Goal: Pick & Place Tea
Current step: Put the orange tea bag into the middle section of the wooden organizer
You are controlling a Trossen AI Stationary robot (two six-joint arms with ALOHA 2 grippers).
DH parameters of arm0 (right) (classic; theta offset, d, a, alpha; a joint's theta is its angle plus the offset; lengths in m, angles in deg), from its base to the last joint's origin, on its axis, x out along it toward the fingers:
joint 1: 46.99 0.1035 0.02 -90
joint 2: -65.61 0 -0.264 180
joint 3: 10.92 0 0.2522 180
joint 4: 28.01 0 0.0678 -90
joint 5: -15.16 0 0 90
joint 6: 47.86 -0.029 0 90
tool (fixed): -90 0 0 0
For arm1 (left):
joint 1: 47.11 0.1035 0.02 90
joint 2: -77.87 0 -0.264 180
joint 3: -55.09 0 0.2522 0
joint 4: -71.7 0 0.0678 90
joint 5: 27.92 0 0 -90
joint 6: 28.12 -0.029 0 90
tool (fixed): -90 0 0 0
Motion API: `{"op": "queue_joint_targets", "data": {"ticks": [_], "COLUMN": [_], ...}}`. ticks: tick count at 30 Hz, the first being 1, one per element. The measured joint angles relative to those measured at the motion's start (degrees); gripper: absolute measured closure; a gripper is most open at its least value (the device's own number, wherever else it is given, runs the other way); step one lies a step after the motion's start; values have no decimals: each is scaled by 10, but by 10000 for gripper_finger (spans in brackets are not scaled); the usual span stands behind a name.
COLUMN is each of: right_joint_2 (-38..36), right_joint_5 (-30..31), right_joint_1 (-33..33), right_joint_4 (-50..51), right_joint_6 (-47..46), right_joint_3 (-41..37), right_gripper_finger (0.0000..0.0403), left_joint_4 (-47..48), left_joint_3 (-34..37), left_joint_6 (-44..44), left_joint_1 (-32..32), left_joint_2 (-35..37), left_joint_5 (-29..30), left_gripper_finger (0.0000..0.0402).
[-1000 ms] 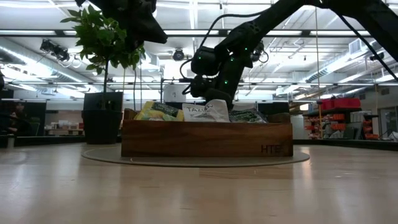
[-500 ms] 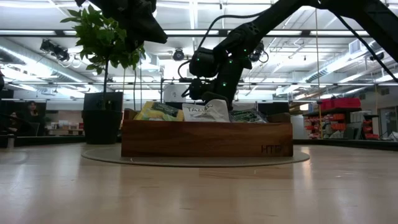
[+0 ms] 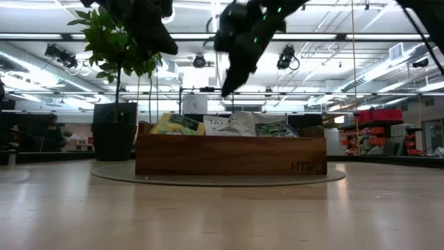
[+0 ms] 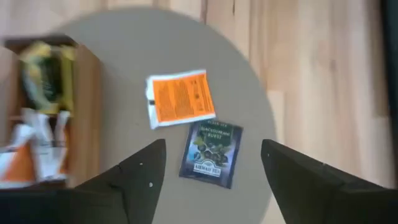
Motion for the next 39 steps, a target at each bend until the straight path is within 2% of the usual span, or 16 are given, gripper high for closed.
{"op": "queue_joint_targets", "data": {"ticks": [3, 9, 13, 19, 23, 27, 32, 39], "right_joint_2": [-48, -151, -210, -255, -261, -261, -261, -261], "right_joint_5": [0, 29, 35, 49, 49, 46, 45, 45], "right_joint_1": [1, 6, 6, 9, 20, 40, 63, 67], "right_joint_4": [25, 78, 110, 123, 132, 138, 138, 134], "right_joint_6": [4, -29, -67, -122, -143, -157, -165, -172], "right_joint_3": [2, 2, 2, 2, 2, 2, 2, 2], "right_gripper_finger": [141, 155, 159, 160, 160, 160, 160, 160], "left_joint_4": [8, 10, 8, 35, 39, 50, 109, 93], "left_joint_3": [0, 0, 0, -35, -76, -115, -153, -154], "left_joint_6": [-87, -364, -476, -581, -655, -724, -797, -809], "left_joint_1": [-5, -18, -4, 11, 28, 48, 60, 65], "left_joint_2": [-7, -37, -88, -206, -274, -333, -390, -410], "left_joint_5": [0, 25, 33, 54, 78, 76, 52, 19], "left_gripper_finger": [351, 350, 332, 266, 214, 175, 159, 158]}}
